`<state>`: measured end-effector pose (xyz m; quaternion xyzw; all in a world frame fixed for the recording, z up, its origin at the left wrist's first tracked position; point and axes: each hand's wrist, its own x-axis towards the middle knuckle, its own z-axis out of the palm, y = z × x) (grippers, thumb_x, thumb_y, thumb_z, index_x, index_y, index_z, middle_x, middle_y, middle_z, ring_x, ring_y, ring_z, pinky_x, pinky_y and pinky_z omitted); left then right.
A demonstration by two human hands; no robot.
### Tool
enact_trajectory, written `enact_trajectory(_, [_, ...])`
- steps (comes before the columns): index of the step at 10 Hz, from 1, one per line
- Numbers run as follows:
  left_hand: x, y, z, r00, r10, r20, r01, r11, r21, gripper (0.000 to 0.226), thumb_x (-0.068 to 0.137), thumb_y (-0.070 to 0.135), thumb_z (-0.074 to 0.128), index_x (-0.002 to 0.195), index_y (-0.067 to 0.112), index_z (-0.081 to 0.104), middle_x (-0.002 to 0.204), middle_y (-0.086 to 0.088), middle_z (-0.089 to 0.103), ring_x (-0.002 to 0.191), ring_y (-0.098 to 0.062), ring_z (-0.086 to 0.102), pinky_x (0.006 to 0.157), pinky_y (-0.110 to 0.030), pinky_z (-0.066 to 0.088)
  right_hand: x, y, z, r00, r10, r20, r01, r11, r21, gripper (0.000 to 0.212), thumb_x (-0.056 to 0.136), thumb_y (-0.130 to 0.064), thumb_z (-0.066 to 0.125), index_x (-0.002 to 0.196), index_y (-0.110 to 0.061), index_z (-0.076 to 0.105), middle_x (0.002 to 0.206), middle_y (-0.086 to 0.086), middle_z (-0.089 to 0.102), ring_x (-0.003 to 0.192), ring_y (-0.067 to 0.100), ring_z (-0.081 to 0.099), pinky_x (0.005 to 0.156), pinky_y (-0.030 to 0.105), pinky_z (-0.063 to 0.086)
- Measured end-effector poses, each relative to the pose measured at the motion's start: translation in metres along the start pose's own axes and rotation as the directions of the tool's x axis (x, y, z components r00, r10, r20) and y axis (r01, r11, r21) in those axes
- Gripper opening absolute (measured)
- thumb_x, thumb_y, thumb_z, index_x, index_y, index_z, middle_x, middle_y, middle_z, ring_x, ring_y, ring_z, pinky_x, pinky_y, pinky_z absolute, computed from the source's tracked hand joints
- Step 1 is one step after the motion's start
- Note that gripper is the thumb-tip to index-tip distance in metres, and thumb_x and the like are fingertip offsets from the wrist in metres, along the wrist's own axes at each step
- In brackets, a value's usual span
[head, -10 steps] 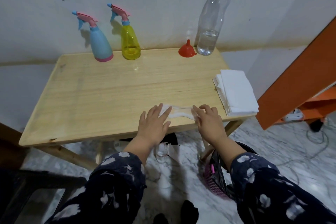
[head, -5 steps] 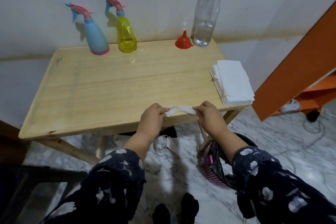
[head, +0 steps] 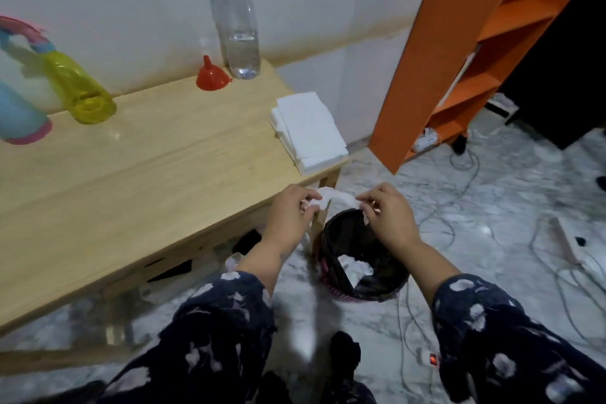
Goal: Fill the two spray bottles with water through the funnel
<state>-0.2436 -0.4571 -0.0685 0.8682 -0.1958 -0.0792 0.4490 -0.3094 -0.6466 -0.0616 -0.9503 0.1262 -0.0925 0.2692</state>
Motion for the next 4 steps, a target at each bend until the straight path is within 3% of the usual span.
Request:
enact_trajectory(2, [0.027,0.01,0.087,0.988,-0.025,0.151,0.032,0.999,-0.044,0.014,0.09,0.007,0.064,0.1,0.013,0.07,0.098,0.002,0.052,0.074,-0.007,0.049,0.072,-0.013,0.035,-0.008,0.084,-0.002,0.982,0.19,0.002,-0.19,0.982,0.0,0.016,0.086,-0.003,0.062,0.096,-0.012,0.071,0.091,0.007,0.059,0.082,0.023,0.057,0.072,0.026,0.041])
enact_trajectory(3, [0.041,0.003,0.129,0.969,-0.083,0.231,0.1,0.993,-0.063,0.021,0.088,0.007,0.065,0.108,0.013,0.068,0.107,-0.002,0.057,0.082,-0.014,0.057,0.071,-0.008,0.037,-0.005,0.126,0.011,0.963,0.266,0.042,-0.267,0.964,0.007,0.018,0.086,-0.004,0.061,0.098,-0.012,0.071,0.097,0.008,0.061,0.085,0.023,0.06,0.072,0.019,0.036])
enact_trajectory(4, [0.05,-0.012,0.163,0.901,-0.15,0.407,0.137,0.989,0.06,0.043,0.094,0.015,0.061,0.136,0.017,0.051,0.141,-0.004,0.048,0.126,-0.019,0.047,0.089,-0.006,0.027,-0.004,0.165,0.029,0.93,0.321,0.178,-0.325,0.946,-0.005,0.031,0.086,-0.003,0.061,0.115,-0.014,0.067,0.11,0.01,0.059,0.089,0.025,0.061,0.082,0.025,0.044])
